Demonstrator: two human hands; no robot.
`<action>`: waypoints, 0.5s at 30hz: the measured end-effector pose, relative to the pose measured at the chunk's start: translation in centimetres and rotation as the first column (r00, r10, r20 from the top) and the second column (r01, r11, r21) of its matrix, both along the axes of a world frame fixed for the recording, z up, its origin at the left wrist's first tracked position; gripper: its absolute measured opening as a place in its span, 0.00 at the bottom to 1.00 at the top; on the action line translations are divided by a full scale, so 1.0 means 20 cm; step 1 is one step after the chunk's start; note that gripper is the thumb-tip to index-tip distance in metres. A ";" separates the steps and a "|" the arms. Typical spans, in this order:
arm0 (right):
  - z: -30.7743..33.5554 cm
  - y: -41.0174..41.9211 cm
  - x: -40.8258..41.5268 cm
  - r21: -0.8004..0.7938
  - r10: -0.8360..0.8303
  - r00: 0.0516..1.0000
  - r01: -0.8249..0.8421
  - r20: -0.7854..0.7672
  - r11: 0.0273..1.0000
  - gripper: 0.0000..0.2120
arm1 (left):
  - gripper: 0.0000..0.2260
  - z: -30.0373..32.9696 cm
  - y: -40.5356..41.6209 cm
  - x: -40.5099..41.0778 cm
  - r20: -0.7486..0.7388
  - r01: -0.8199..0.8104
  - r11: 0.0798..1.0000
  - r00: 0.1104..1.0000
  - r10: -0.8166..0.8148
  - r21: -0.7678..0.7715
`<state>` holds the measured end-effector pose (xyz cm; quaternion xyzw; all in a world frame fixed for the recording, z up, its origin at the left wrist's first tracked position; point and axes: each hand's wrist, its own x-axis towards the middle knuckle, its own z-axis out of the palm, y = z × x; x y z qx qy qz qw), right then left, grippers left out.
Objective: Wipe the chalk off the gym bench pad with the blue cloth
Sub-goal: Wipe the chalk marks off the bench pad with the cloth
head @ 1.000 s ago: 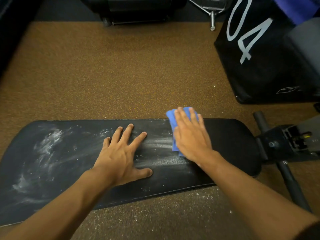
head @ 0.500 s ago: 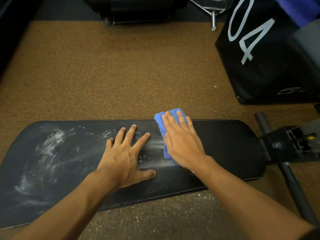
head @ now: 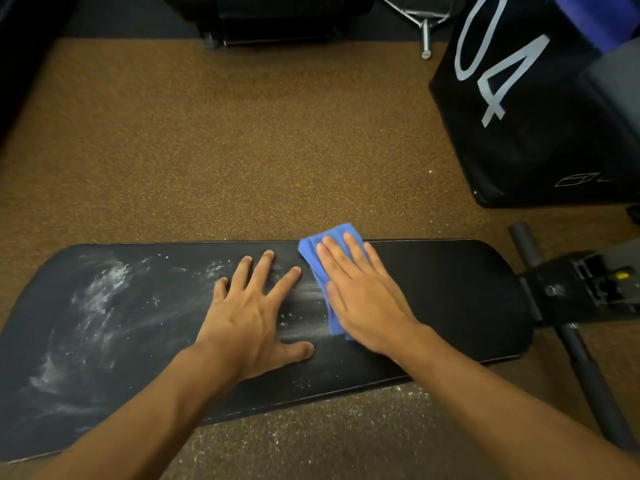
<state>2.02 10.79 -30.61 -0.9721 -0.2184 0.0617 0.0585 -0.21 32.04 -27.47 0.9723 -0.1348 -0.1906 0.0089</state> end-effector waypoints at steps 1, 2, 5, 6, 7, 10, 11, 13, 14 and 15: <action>0.01 -0.06 -0.02 0.000 0.027 1.000 -0.027 -0.016 1.000 0.29 | 0.52 0.00 0.00 0.00 -0.002 0.002 1.000 1.000 -0.002 0.007; 0.01 -0.12 -0.03 -0.010 0.025 1.000 -0.025 -0.019 1.000 0.29 | 0.52 0.00 -0.01 0.00 -0.002 0.004 1.000 1.000 -0.004 0.009; -0.01 -0.16 0.08 -0.029 -0.120 0.993 0.120 -0.007 0.992 0.31 | 0.52 0.00 -0.01 0.00 0.001 -0.001 1.000 1.000 0.001 -0.006; -0.02 -0.12 0.13 -0.020 -0.185 0.983 0.185 -0.004 0.983 0.32 | 0.52 0.00 0.00 0.00 0.003 -0.001 1.000 1.000 0.001 -0.010; -0.02 -0.06 0.15 -0.008 -0.228 0.974 0.228 -0.002 0.974 0.33 | 0.52 -0.01 0.00 0.00 0.006 0.000 1.000 1.000 0.000 -0.012; -0.02 0.03 0.09 0.006 -0.155 0.988 0.155 0.020 0.988 0.31 | 0.52 -0.01 0.00 0.00 0.006 -0.002 1.000 1.000 0.002 -0.011; -0.01 0.01 0.03 -0.003 -0.091 0.996 0.091 0.022 0.996 0.30 | 0.52 -0.01 0.00 0.00 0.005 -0.003 1.000 1.000 0.003 -0.009; 0.01 -0.09 -0.09 -0.014 0.022 1.000 -0.022 0.011 1.000 0.28 | 0.52 0.00 0.00 0.00 -0.008 -0.007 1.000 1.000 0.007 -0.007; 0.01 -0.15 -0.13 -0.019 0.046 0.999 -0.046 0.004 0.999 0.28 | 0.52 0.00 0.00 0.00 -0.010 -0.006 1.000 1.000 0.006 -0.008; 0.02 -0.21 -0.13 -0.020 0.038 0.999 -0.038 0.006 0.999 0.28 | 0.52 0.00 0.00 0.00 -0.010 -0.006 1.000 1.000 0.005 -0.009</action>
